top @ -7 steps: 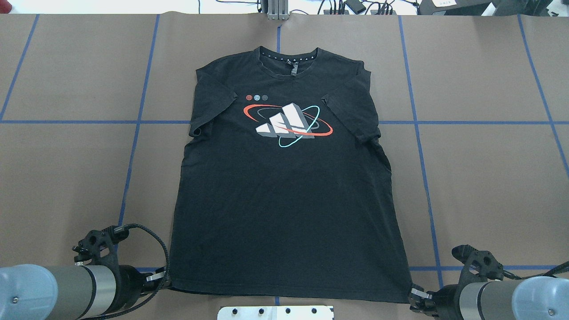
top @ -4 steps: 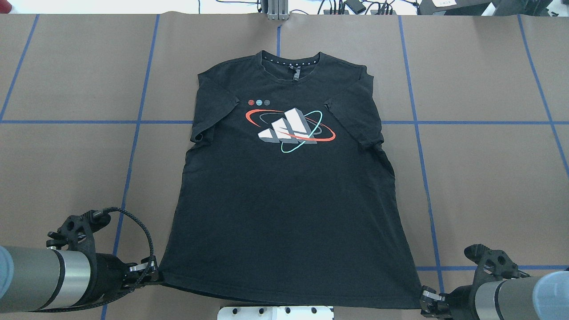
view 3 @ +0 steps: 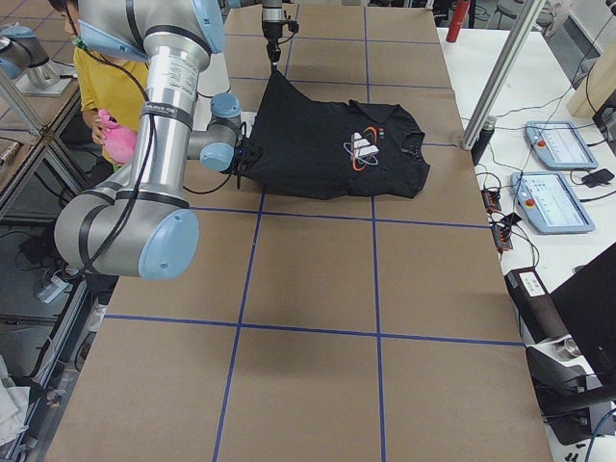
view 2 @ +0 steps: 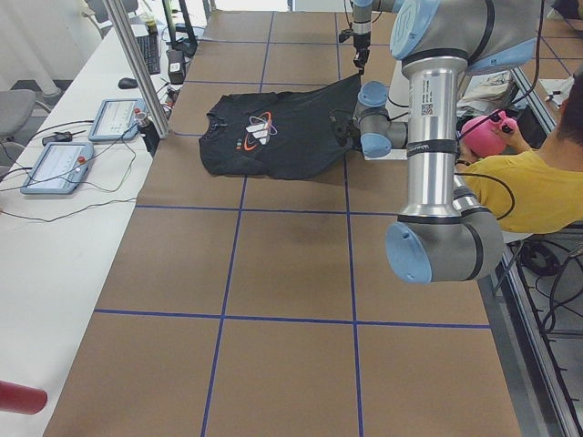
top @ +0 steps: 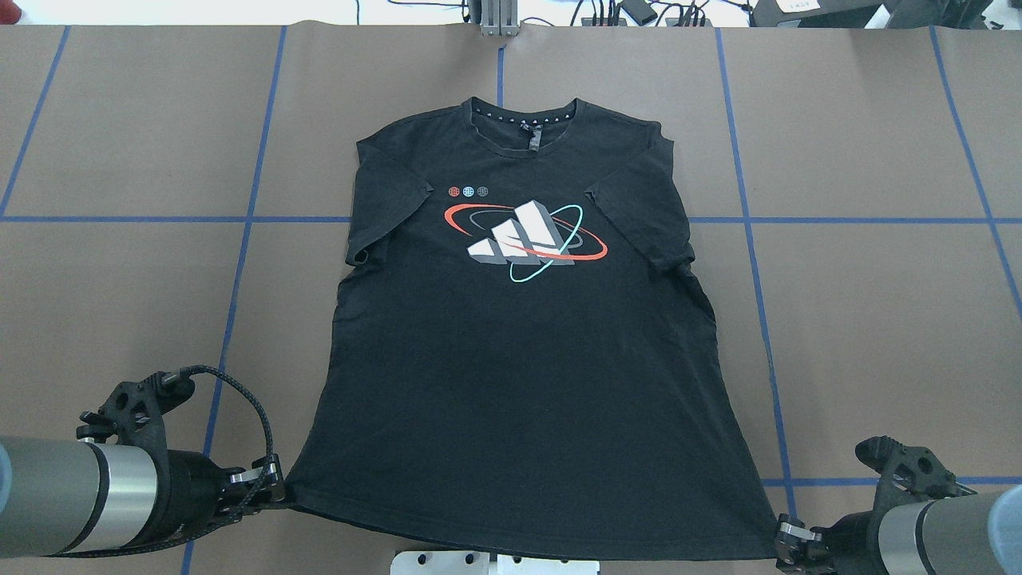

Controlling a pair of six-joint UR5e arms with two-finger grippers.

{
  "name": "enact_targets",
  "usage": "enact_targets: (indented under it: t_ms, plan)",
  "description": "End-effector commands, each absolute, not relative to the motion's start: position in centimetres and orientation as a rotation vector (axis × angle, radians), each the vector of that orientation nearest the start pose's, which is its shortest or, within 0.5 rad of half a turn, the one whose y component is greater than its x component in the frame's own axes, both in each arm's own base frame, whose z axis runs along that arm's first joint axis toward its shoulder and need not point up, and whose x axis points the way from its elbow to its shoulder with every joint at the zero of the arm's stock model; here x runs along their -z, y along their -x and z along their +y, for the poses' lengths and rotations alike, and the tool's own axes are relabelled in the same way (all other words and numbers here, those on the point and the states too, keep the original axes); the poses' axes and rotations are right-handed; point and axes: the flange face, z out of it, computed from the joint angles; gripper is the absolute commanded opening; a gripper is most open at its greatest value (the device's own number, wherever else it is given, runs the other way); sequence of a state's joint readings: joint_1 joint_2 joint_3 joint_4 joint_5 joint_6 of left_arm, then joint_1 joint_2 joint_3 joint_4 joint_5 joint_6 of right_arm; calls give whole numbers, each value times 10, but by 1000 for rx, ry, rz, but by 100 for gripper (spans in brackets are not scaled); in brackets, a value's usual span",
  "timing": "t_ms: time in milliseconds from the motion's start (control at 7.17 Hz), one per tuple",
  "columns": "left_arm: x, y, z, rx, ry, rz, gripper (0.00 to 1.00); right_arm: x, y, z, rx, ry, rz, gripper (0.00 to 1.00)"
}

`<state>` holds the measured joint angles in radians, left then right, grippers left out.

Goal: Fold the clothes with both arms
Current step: 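Lift the hem with both grippers and fold it toward the collar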

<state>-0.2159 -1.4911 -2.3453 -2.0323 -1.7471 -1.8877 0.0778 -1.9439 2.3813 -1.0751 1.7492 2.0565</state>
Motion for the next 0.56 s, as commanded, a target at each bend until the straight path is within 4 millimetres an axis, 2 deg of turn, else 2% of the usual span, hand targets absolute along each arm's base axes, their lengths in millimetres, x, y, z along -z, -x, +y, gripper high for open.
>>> enact_targets:
  t_ms: [0,139,279,418]
  plan:
    - [-280,-364,-194,399,249,1155,0,-371,325,-142,-437,355,-880,0]
    - [-270,-361,-193,407,260,1176,0,-369,321,-147,-448,365,-886,0]
    - [-258,-362,-199,412,255,1207,0,-365,310,-166,-485,387,-899,0]
    - [-255,-361,-208,423,236,1219,0,-365,295,-187,-521,401,-908,0]
